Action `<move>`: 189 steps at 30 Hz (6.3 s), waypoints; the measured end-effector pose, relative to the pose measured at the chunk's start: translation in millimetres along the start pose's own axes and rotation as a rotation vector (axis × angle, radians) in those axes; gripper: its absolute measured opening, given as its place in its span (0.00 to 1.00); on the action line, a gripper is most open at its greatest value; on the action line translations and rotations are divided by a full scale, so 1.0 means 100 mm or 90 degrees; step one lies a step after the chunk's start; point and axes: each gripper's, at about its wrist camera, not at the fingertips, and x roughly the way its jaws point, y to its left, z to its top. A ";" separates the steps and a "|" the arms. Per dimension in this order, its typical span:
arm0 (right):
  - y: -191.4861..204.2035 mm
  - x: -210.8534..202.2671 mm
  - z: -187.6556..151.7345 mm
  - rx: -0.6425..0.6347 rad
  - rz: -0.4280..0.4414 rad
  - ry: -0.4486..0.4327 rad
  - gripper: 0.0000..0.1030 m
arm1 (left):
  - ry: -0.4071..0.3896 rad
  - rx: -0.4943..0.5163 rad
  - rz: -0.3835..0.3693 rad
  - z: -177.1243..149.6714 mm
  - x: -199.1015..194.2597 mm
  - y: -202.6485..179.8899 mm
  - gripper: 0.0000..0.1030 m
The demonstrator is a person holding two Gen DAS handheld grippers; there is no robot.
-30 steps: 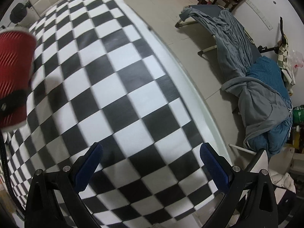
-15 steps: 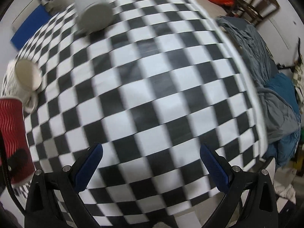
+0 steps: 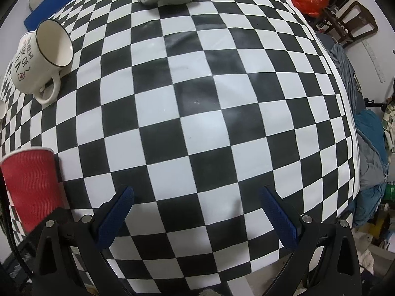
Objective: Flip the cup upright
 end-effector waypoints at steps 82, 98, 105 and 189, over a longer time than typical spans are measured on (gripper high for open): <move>1.37 -0.35 0.31 -0.119 0.274 -0.233 0.74 | -0.117 0.022 0.151 0.71 -0.18 1.10 0.90; 1.72 -0.26 -0.21 -0.211 0.180 -0.363 0.75 | -0.141 0.012 0.168 0.56 -0.18 1.33 0.90; 1.66 -0.29 -0.36 -0.215 0.165 -0.335 0.88 | -0.180 0.022 0.179 0.52 -0.37 1.22 0.90; 0.01 -4.16 -1.86 -0.130 0.093 -0.355 0.89 | -0.422 0.125 0.134 -1.44 -3.65 0.08 0.98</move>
